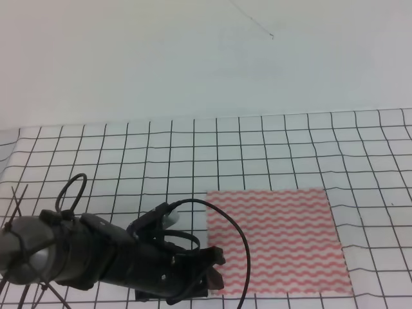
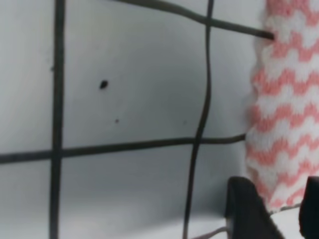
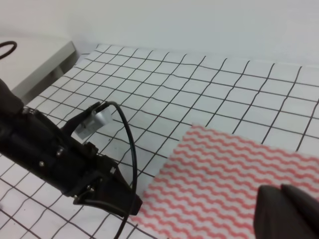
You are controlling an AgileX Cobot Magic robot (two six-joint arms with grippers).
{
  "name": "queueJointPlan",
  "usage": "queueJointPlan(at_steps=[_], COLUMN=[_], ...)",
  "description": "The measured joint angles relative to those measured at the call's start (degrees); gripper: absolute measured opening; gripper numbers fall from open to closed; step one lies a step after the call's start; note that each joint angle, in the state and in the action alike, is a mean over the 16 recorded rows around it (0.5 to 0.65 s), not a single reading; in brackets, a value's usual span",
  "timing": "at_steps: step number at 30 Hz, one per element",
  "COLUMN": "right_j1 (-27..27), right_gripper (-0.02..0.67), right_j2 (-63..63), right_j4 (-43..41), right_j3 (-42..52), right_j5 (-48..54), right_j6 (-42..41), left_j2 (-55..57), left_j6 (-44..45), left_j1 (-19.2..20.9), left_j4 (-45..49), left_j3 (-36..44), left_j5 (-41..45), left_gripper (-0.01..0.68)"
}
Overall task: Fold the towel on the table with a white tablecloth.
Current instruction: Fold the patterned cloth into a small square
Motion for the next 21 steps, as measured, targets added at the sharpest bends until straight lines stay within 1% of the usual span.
queueJointPlan(at_steps=[5,8,21], right_j1=[0.0,0.0,0.0], right_gripper=[-0.001,-0.001,-0.001], right_j2=[0.0,0.0,0.0], right_j4=[0.0,0.0,0.0], right_j3=[0.0,0.0,0.0], right_j5=[0.1,0.1,0.2], right_j6=[0.0,0.0,0.0], left_j2=[0.6,0.8,0.8], left_j6=[0.5,0.7,1.4], left_j1=[0.0,0.0,0.0], left_j4=[-1.1,-1.5,-2.3], left_j3=[-0.2,-0.2,0.0], left_j5=[0.7,0.8,1.0], left_gripper=[0.246,0.230,0.035])
